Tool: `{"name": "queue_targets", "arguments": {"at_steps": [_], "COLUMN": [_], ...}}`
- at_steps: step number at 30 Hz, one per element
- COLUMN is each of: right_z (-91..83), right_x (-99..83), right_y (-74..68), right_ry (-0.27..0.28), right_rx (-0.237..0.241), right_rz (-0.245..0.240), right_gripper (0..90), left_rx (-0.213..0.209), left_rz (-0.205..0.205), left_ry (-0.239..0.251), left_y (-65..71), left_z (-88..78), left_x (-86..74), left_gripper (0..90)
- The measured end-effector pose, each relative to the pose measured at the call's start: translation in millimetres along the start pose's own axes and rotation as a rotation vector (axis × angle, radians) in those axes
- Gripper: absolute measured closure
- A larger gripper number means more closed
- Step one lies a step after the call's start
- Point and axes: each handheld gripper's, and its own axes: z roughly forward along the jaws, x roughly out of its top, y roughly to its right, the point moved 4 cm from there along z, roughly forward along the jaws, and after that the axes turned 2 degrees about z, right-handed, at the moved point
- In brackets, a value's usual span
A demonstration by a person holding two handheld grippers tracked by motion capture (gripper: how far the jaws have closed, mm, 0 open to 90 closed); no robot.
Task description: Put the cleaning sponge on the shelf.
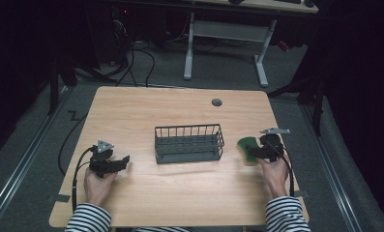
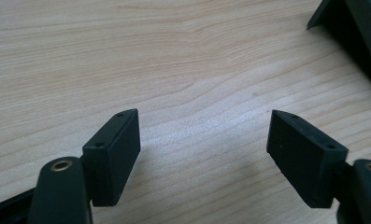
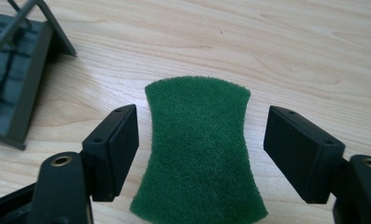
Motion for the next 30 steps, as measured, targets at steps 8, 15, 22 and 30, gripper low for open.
{"name": "queue_targets", "arguments": {"at_steps": [8,15,22,30], "right_z": [10.9,24.3,32.9,29.4], "right_x": [-3.8,-6.5,-9.1,-9.5], "right_y": [0.3,0.2,-1.3,1.5], "right_ry": [-0.05,-0.088,-0.118,-0.13], "right_rx": [0.003,0.007,0.017,0.023], "right_rz": [-0.005,0.006,0.01,0.027], "right_gripper": [22.6,19.7,23.7,30.4], "left_rx": [0.022,0.031,0.03,0.031], "left_rz": [0.008,0.031,0.03,0.029], "left_ry": [0.014,0.004,0.004,0.005], "left_y": [0.2,2.7,2.7,2.7], "left_z": [4.2,4.7,4.7,4.8], "left_x": [-5.3,-5.5,-5.6,-5.5], "left_gripper": [25.9,24.2,24.3,24.4]}}
